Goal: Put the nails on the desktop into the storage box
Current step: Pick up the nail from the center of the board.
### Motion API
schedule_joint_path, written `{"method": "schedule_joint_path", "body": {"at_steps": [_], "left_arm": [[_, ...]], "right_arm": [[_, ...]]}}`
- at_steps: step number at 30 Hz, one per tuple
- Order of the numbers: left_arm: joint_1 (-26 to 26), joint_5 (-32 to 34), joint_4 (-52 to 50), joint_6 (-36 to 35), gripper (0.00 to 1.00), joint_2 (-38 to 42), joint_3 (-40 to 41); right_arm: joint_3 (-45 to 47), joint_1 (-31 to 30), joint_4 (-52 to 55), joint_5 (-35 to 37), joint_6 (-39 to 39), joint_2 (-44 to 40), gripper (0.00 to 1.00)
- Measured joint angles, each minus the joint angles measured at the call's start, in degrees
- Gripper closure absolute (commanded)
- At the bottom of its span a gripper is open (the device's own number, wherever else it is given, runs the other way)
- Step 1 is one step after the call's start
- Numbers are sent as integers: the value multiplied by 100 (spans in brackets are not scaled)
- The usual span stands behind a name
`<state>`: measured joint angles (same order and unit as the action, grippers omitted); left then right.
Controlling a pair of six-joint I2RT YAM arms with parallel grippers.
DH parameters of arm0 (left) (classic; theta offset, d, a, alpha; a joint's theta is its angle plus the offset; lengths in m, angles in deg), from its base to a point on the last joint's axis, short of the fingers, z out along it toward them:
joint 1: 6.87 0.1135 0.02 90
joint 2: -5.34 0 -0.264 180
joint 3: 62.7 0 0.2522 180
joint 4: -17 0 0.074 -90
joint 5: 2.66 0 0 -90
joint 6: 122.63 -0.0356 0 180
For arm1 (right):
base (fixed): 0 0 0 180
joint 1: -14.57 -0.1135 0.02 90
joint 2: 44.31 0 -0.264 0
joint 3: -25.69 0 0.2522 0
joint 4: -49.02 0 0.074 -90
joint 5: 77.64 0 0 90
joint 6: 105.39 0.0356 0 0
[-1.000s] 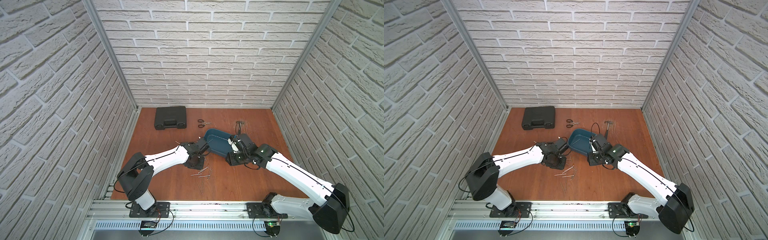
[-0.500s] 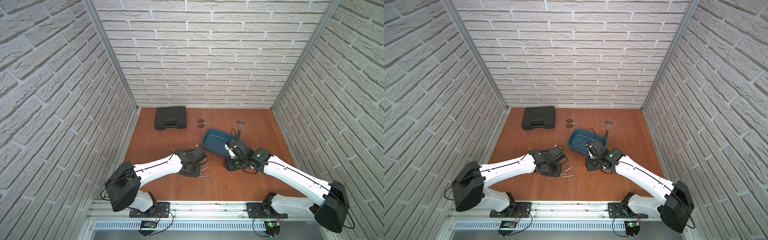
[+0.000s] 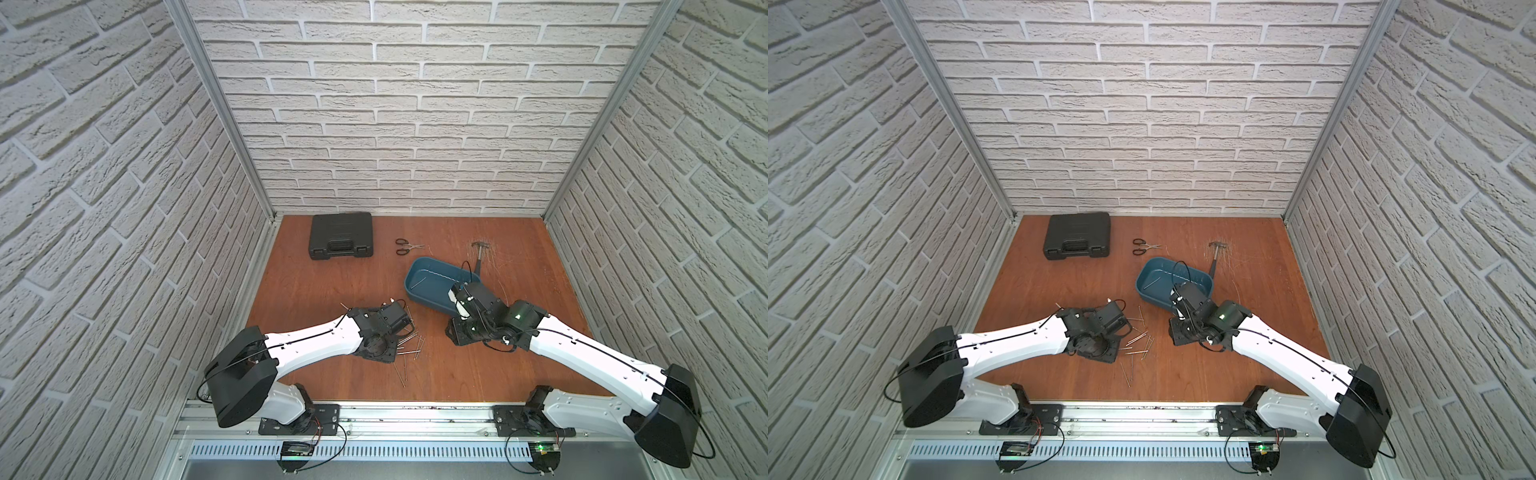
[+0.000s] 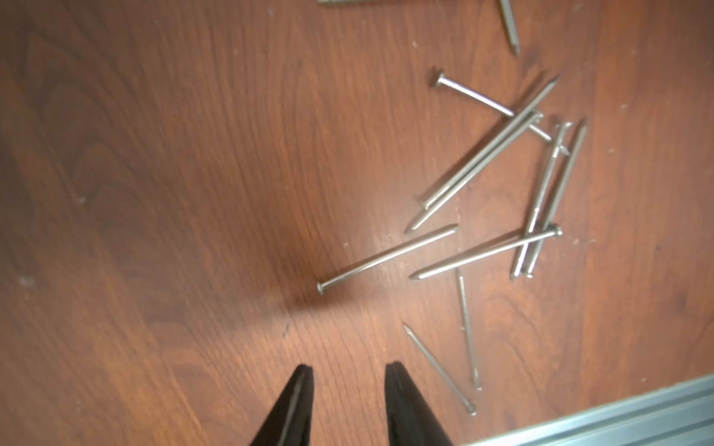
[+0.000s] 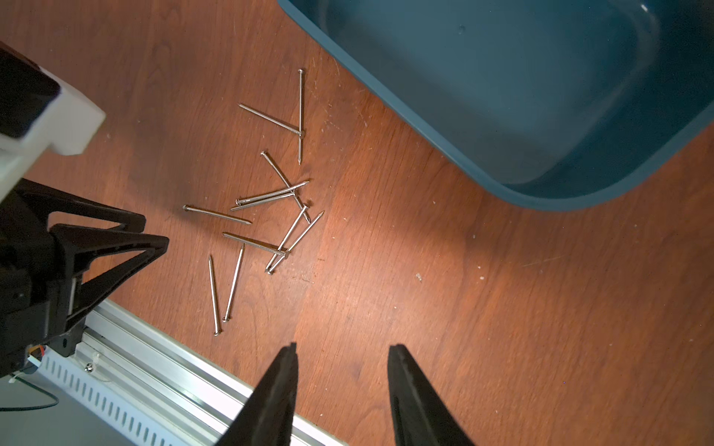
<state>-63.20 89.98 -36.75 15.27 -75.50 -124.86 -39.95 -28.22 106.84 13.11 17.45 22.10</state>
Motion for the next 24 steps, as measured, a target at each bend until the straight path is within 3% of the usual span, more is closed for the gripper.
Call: {"method": "schedule_joint_path", "body": {"at_steps": [7, 24], "left_arm": [[4, 13, 144, -387, 62, -179, -28], [-92, 11, 382, -81, 67, -452, -28]], "right_arm": [[0, -44, -13, 52, 90, 0, 57], [-2, -111, -11, 103, 129, 2, 57]]}}
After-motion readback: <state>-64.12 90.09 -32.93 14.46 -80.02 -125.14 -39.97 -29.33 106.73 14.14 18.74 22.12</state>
